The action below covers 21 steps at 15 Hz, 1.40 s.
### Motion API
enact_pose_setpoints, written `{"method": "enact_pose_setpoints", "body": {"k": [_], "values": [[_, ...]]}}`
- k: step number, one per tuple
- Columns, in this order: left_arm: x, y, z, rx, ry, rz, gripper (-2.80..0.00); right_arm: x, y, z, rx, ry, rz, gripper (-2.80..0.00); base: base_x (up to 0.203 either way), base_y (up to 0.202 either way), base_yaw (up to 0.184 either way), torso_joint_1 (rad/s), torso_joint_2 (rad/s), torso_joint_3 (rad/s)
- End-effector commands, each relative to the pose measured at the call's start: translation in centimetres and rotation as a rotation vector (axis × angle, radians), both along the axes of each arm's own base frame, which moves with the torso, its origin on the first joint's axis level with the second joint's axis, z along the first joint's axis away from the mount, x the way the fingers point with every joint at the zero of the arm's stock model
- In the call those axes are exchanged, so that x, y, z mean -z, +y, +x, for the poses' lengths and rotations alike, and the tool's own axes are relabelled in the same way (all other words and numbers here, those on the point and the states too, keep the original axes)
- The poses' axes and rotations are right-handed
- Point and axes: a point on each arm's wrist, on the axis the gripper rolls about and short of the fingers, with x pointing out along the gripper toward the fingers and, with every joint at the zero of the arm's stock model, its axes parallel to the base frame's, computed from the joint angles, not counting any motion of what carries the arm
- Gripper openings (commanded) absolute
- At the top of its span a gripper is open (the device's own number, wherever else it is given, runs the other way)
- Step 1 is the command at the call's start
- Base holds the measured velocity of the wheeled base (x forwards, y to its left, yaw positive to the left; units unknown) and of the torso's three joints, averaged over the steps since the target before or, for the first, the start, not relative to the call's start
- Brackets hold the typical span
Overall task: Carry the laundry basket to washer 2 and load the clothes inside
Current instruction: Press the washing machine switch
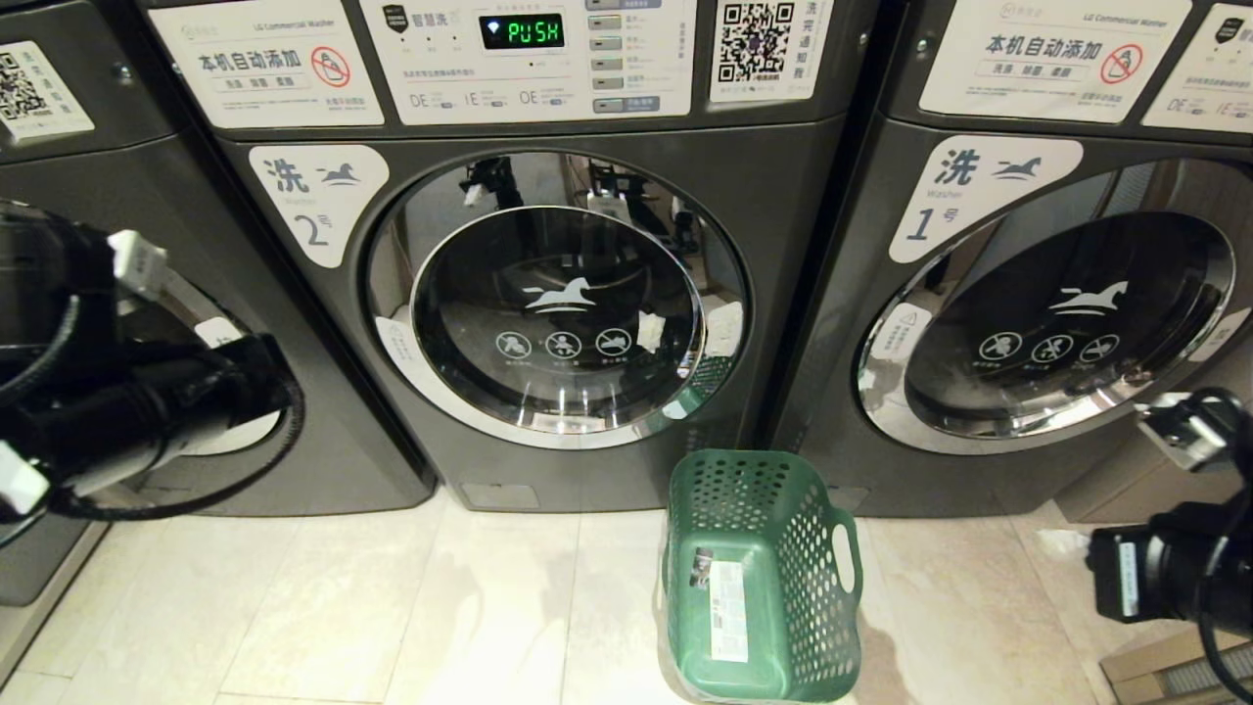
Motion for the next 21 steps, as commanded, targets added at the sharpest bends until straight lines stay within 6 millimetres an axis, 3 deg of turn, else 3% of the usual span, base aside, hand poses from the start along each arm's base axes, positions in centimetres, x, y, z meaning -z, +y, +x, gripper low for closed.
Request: {"method": "enact_pose_setpoints", "body": {"k": [1,3,5,7,10,14,18,21], "values": [[-1.6,3.7,-1.8,-0.143,-0.072,0.025,-2.8,-0.6,-3.3,-2.8,0.209,-0.097,-0.012,-2.8,0.0,0.0,0.0,0.0,0.0,0.0],[-1.8,4.5,-3.6,-0.17,-0.102,0.054,-2.8,-0.3,-3.8,-5.7,0.274,-0.172,-0.027,-2.8,0.0,0.0,0.0,0.0,0.0,0.0],[-0.4,3.8,-6.5,-0.116,-0.088,0.07,-2.8,1.9,-3.2,-8.5,0.231,-0.183,-0.058,-2.8,0.0,0.0,0.0,0.0,0.0,0.0],[3.0,3.1,-9.4,-0.005,-0.011,0.128,-2.8,4.5,-2.6,-11.4,0.142,-0.191,-0.113,-2.8,0.0,0.0,0.0,0.0,0.0,0.0],[9.5,2.8,-12.2,0.153,0.194,0.192,-2.8,8.3,-1.9,-14.5,0.008,-0.135,-0.226,-2.8,0.0,0.0,0.0,0.0,0.0,0.0],[14.3,2.9,-16.1,0.24,0.255,0.197,-2.8,9.4,-1.6,-17.0,-0.022,-0.245,-0.28,-2.8,0.0,0.0,0.0,0.0,0.0,0.0],[15.3,3.2,-20.4,0.278,0.223,0.289,-2.8,10.0,-1.7,-17.2,-0.037,-0.144,-0.241,-2.8,0.0,0.0,0.0,0.0,0.0,0.0],[15.3,3.2,-23.1,0.305,0.057,0.364,-2.8,10.1,-1.8,-18.1,-0.093,-0.255,-0.227,-2.8,0.0,0.0,0.0,0.0,0.0,0.0]]}}
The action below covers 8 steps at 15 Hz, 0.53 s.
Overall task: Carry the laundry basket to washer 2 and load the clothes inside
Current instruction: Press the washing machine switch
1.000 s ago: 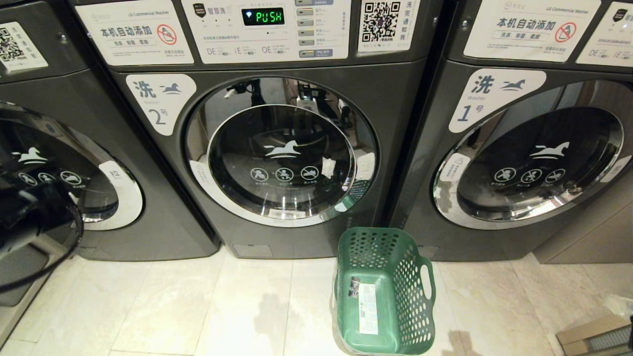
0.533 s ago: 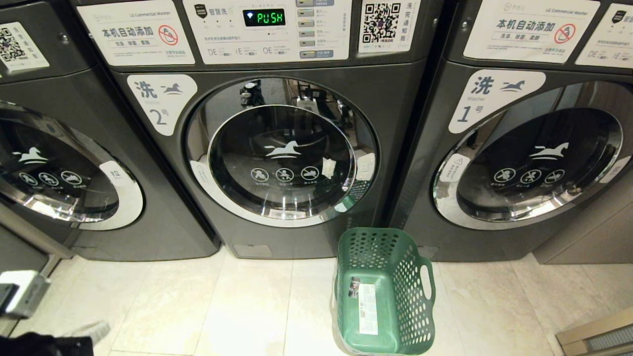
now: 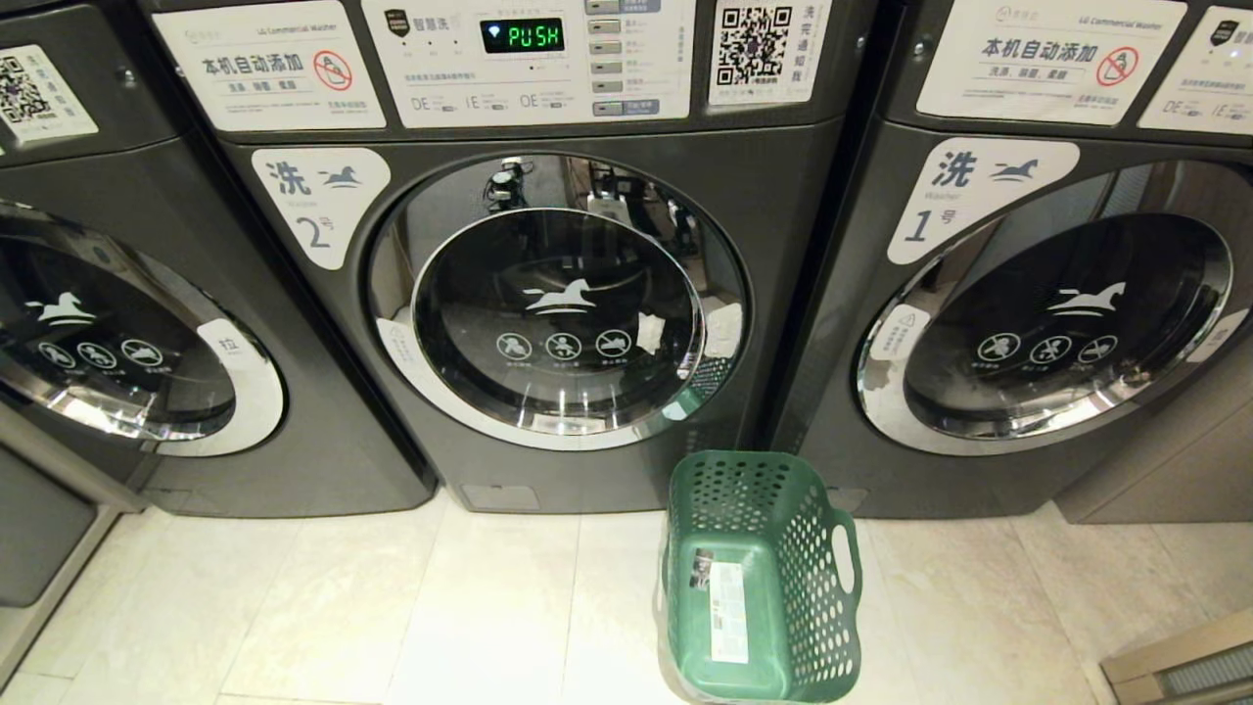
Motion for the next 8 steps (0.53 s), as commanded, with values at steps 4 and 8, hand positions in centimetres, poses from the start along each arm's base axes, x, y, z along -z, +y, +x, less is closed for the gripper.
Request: {"method": "enact_pose_setpoints", "body": {"k": [4,8], "values": [[0.6,0.0,-4.7,0.042,-0.445,0.003,-2.8,0.7,-0.1,-2.2,0.029,-0.267,0.037,-2.8,0.0,0.0,0.0,0.0,0.0,0.0],[0.8,0.0,-4.8,0.038,-0.437,-0.02,-2.8,0.6,-0.2,-2.0,0.09,-0.285,0.084,-2.8,0.0,0.0,0.0,0.0,0.0,0.0]]}}
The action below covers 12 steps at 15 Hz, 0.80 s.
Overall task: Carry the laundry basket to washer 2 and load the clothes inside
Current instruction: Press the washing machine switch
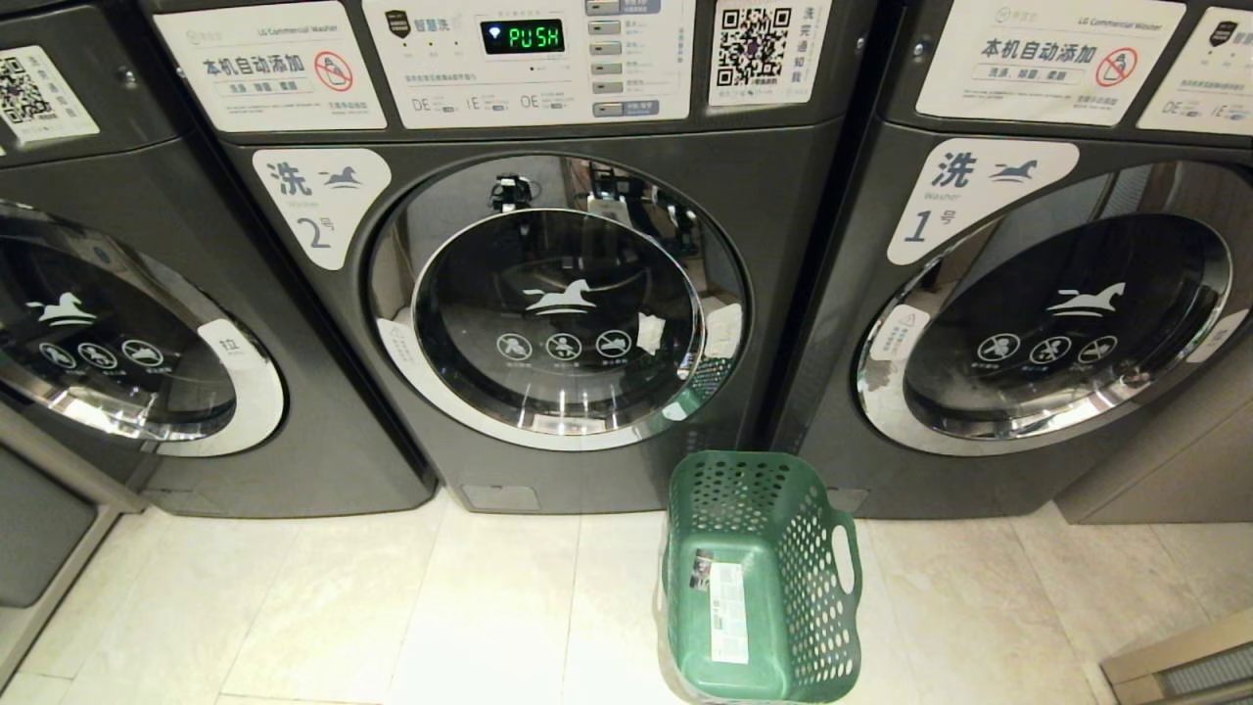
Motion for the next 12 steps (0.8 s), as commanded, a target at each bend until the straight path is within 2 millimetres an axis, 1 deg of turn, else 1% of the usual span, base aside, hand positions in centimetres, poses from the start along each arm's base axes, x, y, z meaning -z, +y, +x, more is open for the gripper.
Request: {"method": "enact_pose_setpoints", "body": {"k": [1,5,12], "values": [[0.11,0.01,-0.25,-0.006,-0.03,-0.031,-2.8,0.08,0.0,-0.09,0.0,-0.011,0.0,-2.8,0.0,0.0,0.0,0.0,0.0,0.0],[0.13,0.18,-0.2,-0.103,-0.03,-0.168,-2.8,0.07,0.0,-0.09,0.0,-0.012,0.0,-2.8,0.0,0.0,0.0,0.0,0.0,0.0],[0.15,0.18,-0.14,-0.1,-0.04,-0.167,-2.8,0.07,0.0,-0.09,0.004,-0.012,0.022,-2.8,0.0,0.0,0.0,0.0,0.0,0.0]]}}
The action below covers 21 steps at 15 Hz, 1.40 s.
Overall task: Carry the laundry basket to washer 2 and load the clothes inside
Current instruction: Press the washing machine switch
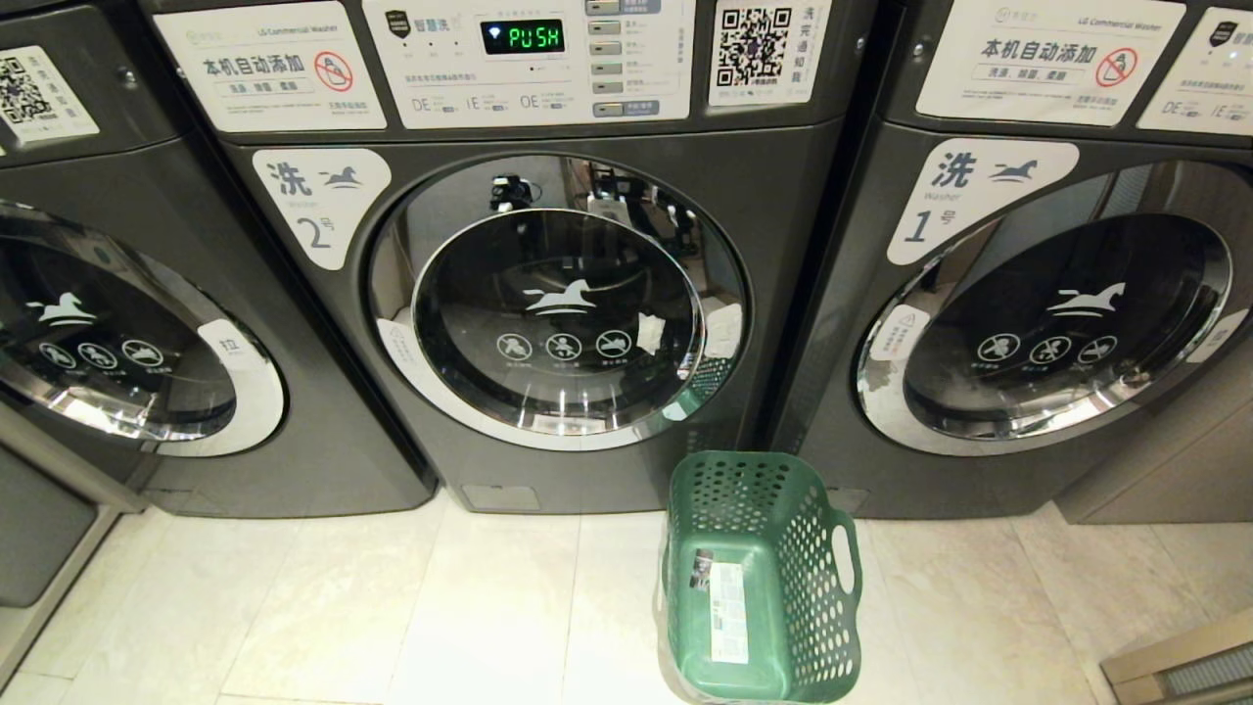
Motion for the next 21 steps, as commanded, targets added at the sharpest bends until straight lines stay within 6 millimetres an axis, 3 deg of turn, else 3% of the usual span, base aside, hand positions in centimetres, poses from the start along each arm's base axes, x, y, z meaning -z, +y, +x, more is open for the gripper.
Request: {"method": "enact_pose_setpoints", "body": {"k": [1,8,21], "values": [[-0.01,0.0,0.01,0.0,0.004,0.002,-2.8,-0.01,0.0,0.03,-0.001,0.005,0.0,-2.8,0.0,0.0,0.0,0.0,0.0,0.0],[0.0,0.0,0.03,-0.002,0.003,0.001,-2.8,-0.01,0.0,0.03,-0.001,0.005,0.0,-2.8,0.0,0.0,0.0,0.0,0.0,0.022],[0.0,0.0,0.03,-0.001,0.003,0.005,-2.8,-0.04,0.0,0.02,-0.001,0.004,0.001,-2.8,0.0,0.0,0.0,0.002,0.0,0.186]]}}
